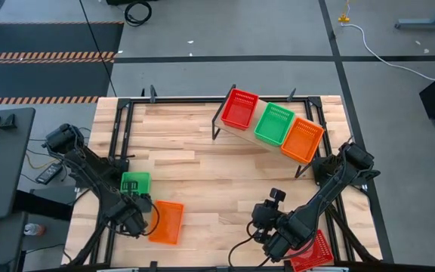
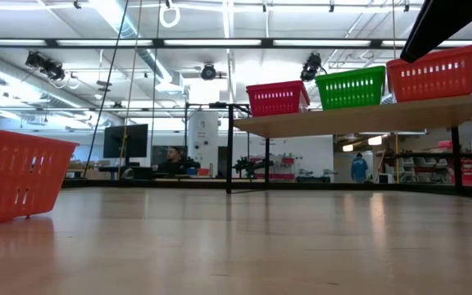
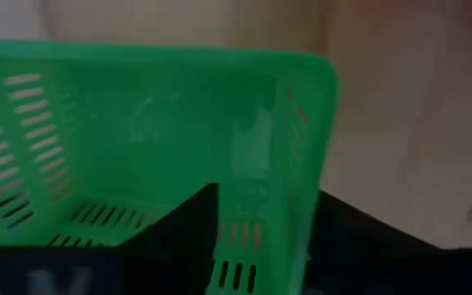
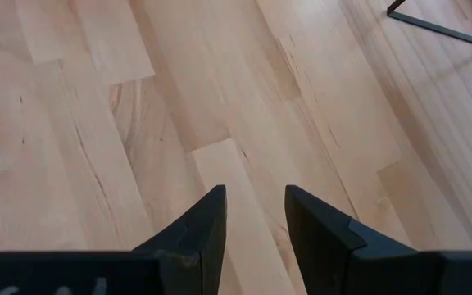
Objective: Stack baskets on shelf by color
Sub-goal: Stack the green bin on the stacked green bins on the shelf
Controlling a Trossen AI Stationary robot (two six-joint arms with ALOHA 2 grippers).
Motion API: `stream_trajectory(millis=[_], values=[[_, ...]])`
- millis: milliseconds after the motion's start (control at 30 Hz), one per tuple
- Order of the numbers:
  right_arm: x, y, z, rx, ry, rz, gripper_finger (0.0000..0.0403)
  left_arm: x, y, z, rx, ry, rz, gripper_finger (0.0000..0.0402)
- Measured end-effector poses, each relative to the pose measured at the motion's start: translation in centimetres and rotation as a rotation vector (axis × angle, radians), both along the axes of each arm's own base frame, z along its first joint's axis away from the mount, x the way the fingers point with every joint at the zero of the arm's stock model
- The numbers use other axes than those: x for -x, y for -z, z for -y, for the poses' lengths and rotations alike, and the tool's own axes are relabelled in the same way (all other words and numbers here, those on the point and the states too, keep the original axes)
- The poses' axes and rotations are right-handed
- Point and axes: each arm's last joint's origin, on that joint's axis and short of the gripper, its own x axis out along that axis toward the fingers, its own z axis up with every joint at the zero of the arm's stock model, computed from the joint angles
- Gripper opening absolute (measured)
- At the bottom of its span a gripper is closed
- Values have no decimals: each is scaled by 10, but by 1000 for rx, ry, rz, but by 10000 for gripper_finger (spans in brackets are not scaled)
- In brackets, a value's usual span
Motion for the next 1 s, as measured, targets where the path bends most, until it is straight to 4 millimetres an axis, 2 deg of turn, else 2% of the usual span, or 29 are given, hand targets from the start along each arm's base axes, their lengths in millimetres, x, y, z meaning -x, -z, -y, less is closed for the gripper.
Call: stream_trajectory(millis=[67, 200, 233, 367, 533, 800, 1000], values=[[0, 0, 0, 0, 0, -1, 132, 0, 0, -3, -22, 6, -9, 137], [0, 0, 0, 0, 0, 0, 132, -7, -1, -11, -44, 12, -18, 28], [0, 0, 0, 0, 0, 0, 132, -10, -1, -13, -49, 14, -10, 18], [0, 0, 0, 0, 0, -1, 132, -26, -12, -22, -94, 71, 42, 16], [0, 0, 0, -3, -1, -4, 132, -56, -44, -35, -188, 201, 126, 14], [0, 0, 0, -9, -7, -17, 132, -108, -121, -64, -358, 424, 331, 14], [0, 0, 0, -8, -9, -19, 132, -142, -187, -92, -421, 528, 580, 14]])
